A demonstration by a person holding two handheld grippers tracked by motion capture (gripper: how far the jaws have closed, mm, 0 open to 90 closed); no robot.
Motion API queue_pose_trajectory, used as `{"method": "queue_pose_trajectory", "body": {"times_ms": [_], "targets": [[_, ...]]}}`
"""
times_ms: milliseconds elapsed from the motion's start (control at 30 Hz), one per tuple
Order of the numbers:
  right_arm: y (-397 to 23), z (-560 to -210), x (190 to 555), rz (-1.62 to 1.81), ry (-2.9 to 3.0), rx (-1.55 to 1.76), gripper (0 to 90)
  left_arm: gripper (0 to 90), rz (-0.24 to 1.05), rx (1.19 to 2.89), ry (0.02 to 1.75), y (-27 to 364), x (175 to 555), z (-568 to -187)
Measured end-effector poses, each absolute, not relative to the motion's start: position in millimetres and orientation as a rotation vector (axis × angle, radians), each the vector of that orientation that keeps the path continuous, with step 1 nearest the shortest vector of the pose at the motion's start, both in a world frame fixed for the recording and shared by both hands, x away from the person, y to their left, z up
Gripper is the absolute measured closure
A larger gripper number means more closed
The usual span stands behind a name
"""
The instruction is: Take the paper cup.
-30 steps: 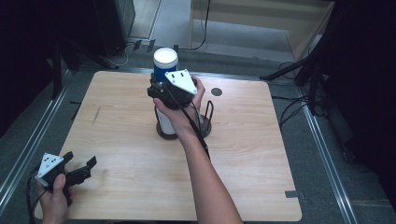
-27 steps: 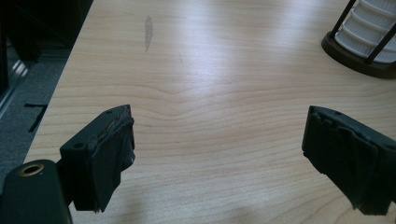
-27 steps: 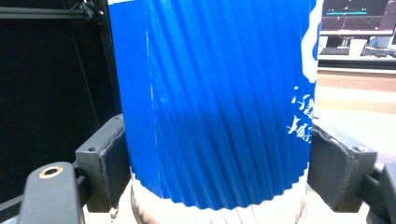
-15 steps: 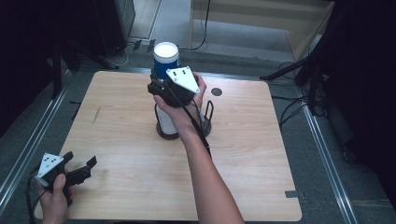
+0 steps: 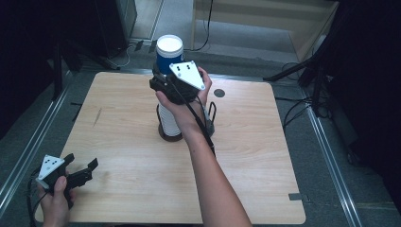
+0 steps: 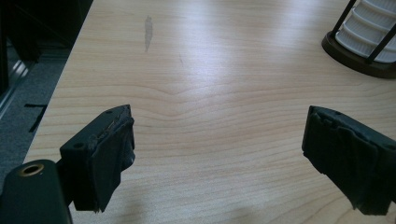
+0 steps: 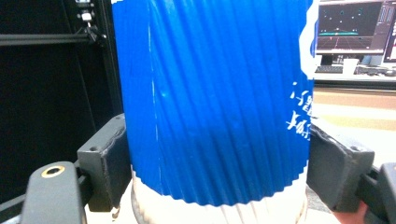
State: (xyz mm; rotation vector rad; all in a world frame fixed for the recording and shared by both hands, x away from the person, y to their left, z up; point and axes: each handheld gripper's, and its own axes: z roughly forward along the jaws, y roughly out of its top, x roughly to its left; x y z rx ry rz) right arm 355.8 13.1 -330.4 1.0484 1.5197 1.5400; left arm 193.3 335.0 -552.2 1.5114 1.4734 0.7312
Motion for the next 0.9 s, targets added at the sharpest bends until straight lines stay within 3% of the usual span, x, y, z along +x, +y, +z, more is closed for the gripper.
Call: {"method": "queue_pose_trajectory", "body": {"times_ms": [900], "targets": [[-10.3,-295.9,346.0,1.559,1.445,1.015,18.9,9.8,0.732,1.498,1.472,335.7,192.6,-552.4]]}}
